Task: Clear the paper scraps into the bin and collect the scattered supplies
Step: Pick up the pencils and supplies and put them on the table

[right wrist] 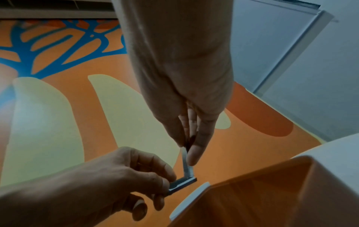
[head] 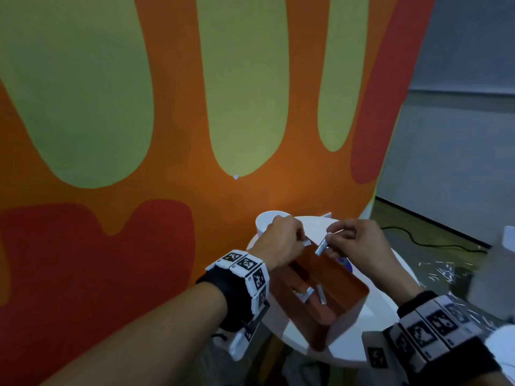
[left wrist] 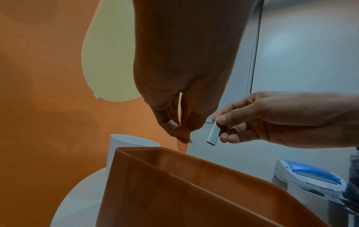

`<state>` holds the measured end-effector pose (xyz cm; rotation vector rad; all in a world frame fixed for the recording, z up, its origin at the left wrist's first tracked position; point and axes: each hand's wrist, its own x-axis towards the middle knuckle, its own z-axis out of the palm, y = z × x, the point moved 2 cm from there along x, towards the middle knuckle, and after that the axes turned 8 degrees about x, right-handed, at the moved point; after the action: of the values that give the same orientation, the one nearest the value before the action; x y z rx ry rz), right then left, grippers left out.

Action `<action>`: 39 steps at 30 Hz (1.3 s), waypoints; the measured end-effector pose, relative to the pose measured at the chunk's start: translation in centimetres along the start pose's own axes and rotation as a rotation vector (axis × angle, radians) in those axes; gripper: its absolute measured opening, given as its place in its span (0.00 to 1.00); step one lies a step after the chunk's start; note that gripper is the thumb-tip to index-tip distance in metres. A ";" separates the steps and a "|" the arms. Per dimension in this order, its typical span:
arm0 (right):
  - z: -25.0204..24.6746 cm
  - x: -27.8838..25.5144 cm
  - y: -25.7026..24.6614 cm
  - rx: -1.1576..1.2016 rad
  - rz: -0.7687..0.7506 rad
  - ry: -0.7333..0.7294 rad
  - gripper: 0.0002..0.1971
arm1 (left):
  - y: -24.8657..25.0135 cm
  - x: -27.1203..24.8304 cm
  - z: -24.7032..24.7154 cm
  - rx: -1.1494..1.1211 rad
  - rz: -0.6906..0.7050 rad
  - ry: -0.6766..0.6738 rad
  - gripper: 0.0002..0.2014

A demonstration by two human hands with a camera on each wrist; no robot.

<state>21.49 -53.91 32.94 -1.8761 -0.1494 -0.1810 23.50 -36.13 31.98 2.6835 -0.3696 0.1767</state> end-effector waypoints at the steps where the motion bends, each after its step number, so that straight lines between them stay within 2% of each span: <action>1: -0.1 -0.1 0.1 -0.019 0.000 0.000 0.03 | -0.1 0.1 0.2 -0.003 0.001 -0.010 0.06; 4: -0.3 0.3 0.8 -0.101 -0.020 -0.017 0.02 | -0.4 0.0 0.3 -0.014 0.028 0.002 0.07; 8: 0.4 1.7 1.2 -0.385 -0.131 -0.060 0.03 | -1.6 -0.9 -1.2 -0.011 0.046 0.045 0.07; 11: 3.0 2.1 -0.1 -0.310 -0.202 -0.123 0.03 | -4.1 -1.9 -3.2 -0.013 0.016 0.050 0.06; 15: 10.5 1.5 -3.0 -0.193 -0.303 -0.322 0.00 | -9.3 -4.6 -6.2 0.042 -0.056 0.064 0.07; 19: 20.0 0.5 -4.3 -0.254 -0.306 -0.591 0.02 | -16.3 -8.7 -7.4 0.091 -0.179 0.044 0.06; 22: 27.0 -0.5 -3.4 -0.307 -0.268 -0.789 0.04 | -22.4 -12.7 -6.7 0.082 -0.298 -0.001 0.05; 26: 35.1 -2.0 0.0 -0.371 -0.178 -0.985 0.05 | -29.8 -18.0 -4.1 0.054 -0.476 -0.074 0.05; 32: 44.8 -4.9 10.4 -0.441 0.067 -1.207 0.06 | -38.9 -25.6 4.0 -0.052 -0.671 -0.169 0.06; 37: 50.2 -8.5 20.1 -0.603 0.279 -1.198 0.09 | -43.8 -29.9 13.3 -0.132 -0.804 -0.279 0.10; 39: 50.9 -9.7 23.3 -0.670 0.288 -1.229 0.14 | -44.5 -30.5 16.7 -0.189 -0.840 -0.305 0.10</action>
<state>19.06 -12.71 -6.06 -2.3865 -0.7059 1.2852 8.07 2.68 -6.03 2.4373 0.6293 -0.4895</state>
